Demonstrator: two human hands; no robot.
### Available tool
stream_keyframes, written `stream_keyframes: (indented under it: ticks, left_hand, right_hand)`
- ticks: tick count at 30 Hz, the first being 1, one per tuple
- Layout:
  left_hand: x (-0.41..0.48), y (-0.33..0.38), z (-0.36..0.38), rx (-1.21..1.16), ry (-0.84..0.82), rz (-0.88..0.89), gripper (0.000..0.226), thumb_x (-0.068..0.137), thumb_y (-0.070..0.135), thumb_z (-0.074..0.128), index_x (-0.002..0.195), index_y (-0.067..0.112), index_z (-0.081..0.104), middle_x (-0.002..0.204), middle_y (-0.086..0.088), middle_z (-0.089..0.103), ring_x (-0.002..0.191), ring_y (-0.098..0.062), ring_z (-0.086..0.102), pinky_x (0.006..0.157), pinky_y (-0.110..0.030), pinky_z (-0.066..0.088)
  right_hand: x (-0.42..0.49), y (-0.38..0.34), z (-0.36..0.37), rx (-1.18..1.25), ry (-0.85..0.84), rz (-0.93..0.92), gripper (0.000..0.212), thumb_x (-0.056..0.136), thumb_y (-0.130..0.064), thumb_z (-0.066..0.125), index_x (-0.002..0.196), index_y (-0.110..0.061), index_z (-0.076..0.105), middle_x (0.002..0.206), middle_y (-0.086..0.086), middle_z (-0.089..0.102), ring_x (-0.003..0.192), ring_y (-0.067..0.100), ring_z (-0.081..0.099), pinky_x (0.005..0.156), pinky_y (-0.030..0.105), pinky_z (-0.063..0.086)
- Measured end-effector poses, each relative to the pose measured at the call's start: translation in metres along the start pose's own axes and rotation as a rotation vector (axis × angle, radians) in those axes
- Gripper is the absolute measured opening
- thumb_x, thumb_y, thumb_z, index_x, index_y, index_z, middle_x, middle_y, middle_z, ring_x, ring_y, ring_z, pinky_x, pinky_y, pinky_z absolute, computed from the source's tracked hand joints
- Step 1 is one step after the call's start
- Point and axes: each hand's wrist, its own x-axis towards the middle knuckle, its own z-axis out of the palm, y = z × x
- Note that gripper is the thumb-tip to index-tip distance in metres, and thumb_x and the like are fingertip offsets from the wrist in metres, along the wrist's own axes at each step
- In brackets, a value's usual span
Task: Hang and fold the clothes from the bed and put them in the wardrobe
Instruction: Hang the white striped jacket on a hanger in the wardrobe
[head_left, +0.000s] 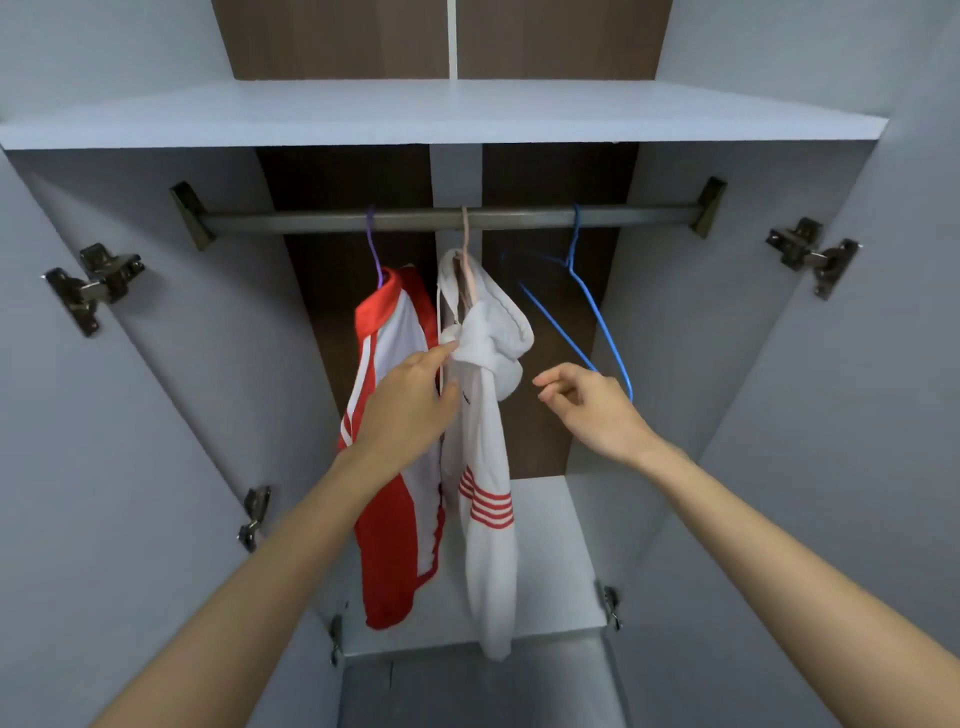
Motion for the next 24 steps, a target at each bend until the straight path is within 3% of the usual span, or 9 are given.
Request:
stream_keyframes:
  ticks: [4, 9, 14, 18, 24]
  left_hand:
    - [-0.040, 0.017, 0.005, 0.007, -0.102, 0.025, 0.047, 0.097, 0.026, 0.049, 0.144, 0.022, 0.041, 0.140, -0.002, 0.051, 0.124, -0.018, 0.051, 0.104, -0.034, 0.043]
    - [-0.089, 0.036, 0.005, 0.015, -0.160, 0.119, 0.044, 0.097, 0.025, 0.048, 0.141, 0.023, 0.045, 0.137, -0.001, 0.053, 0.122, -0.020, 0.052, 0.103, -0.035, 0.044]
    - [-0.150, 0.048, 0.006, -0.011, -0.240, 0.217, 0.042, 0.095, 0.024, 0.050, 0.137, 0.026, 0.049, 0.130, 0.001, 0.057, 0.111, -0.020, 0.057, 0.095, -0.034, 0.044]
    - [-0.202, 0.059, 0.013, -0.052, -0.368, 0.323, 0.044, 0.094, 0.023, 0.051, 0.138, 0.023, 0.048, 0.129, -0.002, 0.058, 0.115, -0.021, 0.056, 0.097, -0.036, 0.044]
    - [-0.285, 0.121, 0.035, -0.042, -0.574, 0.540, 0.045, 0.096, 0.027, 0.047, 0.141, 0.025, 0.043, 0.135, 0.000, 0.053, 0.120, -0.023, 0.051, 0.096, -0.036, 0.043]
  right_hand:
    - [-0.056, 0.004, -0.003, -0.090, 0.049, 0.027, 0.021, 0.095, -0.019, 0.052, 0.111, -0.024, 0.065, 0.098, -0.009, 0.069, 0.083, 0.008, 0.059, 0.083, 0.027, 0.047]
    - [-0.134, -0.002, -0.003, -0.124, 0.095, 0.106, 0.022, 0.094, -0.017, 0.052, 0.110, -0.024, 0.064, 0.096, -0.011, 0.066, 0.082, 0.011, 0.058, 0.085, 0.035, 0.050]
    - [-0.228, -0.013, 0.009, -0.189, 0.173, 0.206, 0.023, 0.093, -0.017, 0.053, 0.113, -0.023, 0.064, 0.108, -0.006, 0.068, 0.080, 0.008, 0.054, 0.085, 0.034, 0.050]
    - [-0.310, -0.024, 0.018, -0.204, 0.214, 0.333, 0.024, 0.095, -0.020, 0.050, 0.116, -0.023, 0.062, 0.111, -0.008, 0.067, 0.087, 0.014, 0.060, 0.083, 0.034, 0.050]
    - [-0.455, -0.027, 0.012, -0.195, 0.370, 0.565, 0.023, 0.096, -0.020, 0.051, 0.115, -0.023, 0.063, 0.108, -0.008, 0.066, 0.080, 0.009, 0.054, 0.078, 0.030, 0.048]
